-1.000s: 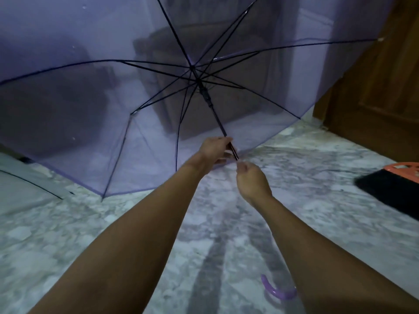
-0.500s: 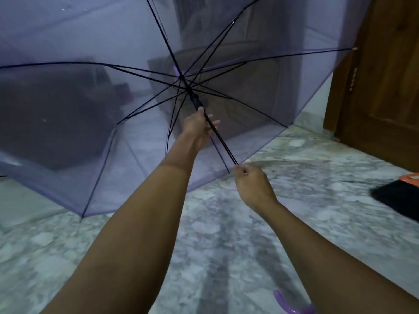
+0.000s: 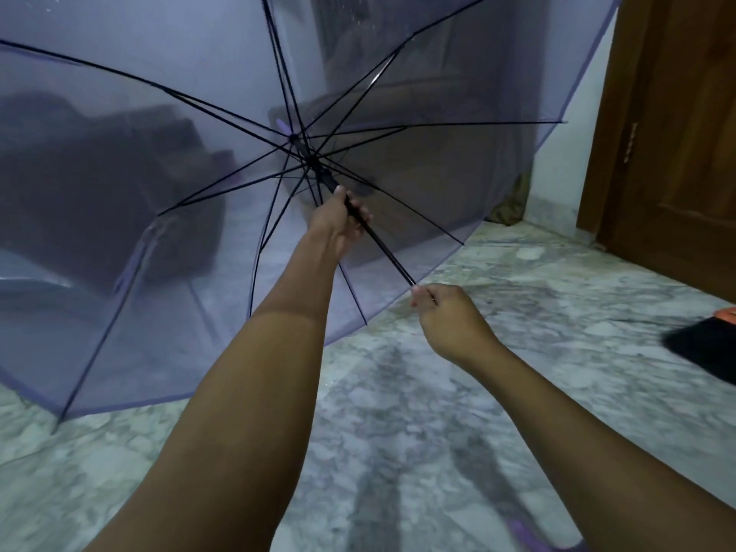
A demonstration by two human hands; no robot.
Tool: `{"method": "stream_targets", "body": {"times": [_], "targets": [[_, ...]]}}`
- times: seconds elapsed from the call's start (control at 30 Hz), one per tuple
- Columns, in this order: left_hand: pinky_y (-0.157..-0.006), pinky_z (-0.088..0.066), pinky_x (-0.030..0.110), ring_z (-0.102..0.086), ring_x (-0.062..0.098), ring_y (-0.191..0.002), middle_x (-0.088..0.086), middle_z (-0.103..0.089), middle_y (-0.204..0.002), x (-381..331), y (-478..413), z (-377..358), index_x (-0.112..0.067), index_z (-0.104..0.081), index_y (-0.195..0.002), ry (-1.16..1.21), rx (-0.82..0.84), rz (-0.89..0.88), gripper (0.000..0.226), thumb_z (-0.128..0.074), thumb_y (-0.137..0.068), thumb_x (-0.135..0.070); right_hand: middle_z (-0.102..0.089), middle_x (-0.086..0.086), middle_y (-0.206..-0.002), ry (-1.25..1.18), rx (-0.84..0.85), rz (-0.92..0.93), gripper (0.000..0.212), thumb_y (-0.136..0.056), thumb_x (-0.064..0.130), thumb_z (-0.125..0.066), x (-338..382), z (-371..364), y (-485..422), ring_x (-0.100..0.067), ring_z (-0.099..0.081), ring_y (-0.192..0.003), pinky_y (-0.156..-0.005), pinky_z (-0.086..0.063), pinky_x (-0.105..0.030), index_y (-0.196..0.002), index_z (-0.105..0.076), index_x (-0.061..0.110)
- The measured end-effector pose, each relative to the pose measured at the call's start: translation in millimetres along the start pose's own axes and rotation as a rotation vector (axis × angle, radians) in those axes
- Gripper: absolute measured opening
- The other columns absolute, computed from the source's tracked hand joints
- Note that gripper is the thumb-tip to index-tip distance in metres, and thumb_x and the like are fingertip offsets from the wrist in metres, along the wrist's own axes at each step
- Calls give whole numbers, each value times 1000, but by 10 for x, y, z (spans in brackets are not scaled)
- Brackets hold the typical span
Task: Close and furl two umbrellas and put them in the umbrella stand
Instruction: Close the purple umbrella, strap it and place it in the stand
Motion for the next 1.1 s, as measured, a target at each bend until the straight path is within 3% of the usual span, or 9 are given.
{"method": "stream_targets", "body": {"times": [0.13,0.2,0.27,0.37,0.53,0.6,0.73,0.9,1.1], "targets": [[-59,-56,32,-61,17,-63,1,-50,-56,393,373,-384,-13,-45,-73,-4,167,124,37,-35,-106,-26,-59,-11,-73,21,-105,-44,38,-106,25,-42,121,202,-308,-27,-52,-65,-57,-36,-31,-93,-66,-3],[-59,-51,29,-50,17,-61,4,-43,-62,592,531,-604,-11,-43,-72,-16,242,175,38,-33,-107,-25,-60,-12,-81,53,-152,-71,35,-105,23,-44,143,321,-440,-27,-53,-77,-60,-32,-34,-90,-64,-2],[-51,-38,24,-32,14,-56,3,-31,-65,596,571,-706,-13,-38,-71,10,259,171,39,-30,-107,-24,-49,-7,-65,-8,-151,-28,37,-104,18,-47,177,335,-491,-24,-43,-68,-58,-25,-33,-70,-53,5],[-38,-24,20,-24,10,-39,-2,-28,-49,449,451,-672,-16,-33,-68,103,248,130,40,-28,-108,-24,-36,-4,-55,-154,-81,16,50,-102,12,-50,264,218,-469,-16,-30,-55,-56,-24,-31,-54,-37,15],[-30,-19,17,-22,6,-26,-6,-26,-35,170,231,-413,-14,-32,-69,214,204,48,40,-24,-108,-18,-47,-3,-62,-286,232,-150,26,-105,20,-48,119,-151,-161,-14,-47,-44,-47,-49,-24,-82,-56,11],[-31,-20,17,-22,6,-26,-6,-26,-35,99,168,-292,-14,-33,-69,244,190,39,41,-24,-108,-20,-39,-2,-62,-300,342,-194,28,-107,27,-42,51,-248,22,-14,-38,-39,-42,-44,-25,-85,-51,12],[-37,-25,18,-28,8,-33,-5,-32,-36,93,181,-232,-14,-37,-70,257,168,44,40,-26,-108,-24,-29,-1,-58,-207,269,-145,30,-108,32,-36,128,-173,2,-13,-24,-41,-42,-20,-22,-85,-41,12],[-49,-44,21,-56,16,-54,3,-44,-58,472,535,-572,-11,-43,-72,61,294,140,38,-32,-107,-22,-44,-5,-61,30,99,-107,37,-105,29,-36,228,101,-356,-18,-41,-48,-46,-35,-28,-71,-45,19],[-31,-22,13,-26,8,-27,-5,-26,-35,392,431,-665,-14,-34,-68,130,260,117,41,-25,-108,-20,-34,-3,-54,-351,103,-100,38,-104,23,-49,259,49,-408,-10,-30,-34,-37,-25,-20,-68,-40,18]]}}
Point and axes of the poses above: each hand's wrist, its own y-axis away from the middle knuckle, its own z-axis out of the back of the hand, x = y × z, the point moved 10 cm from there along -y, towards the middle knuckle
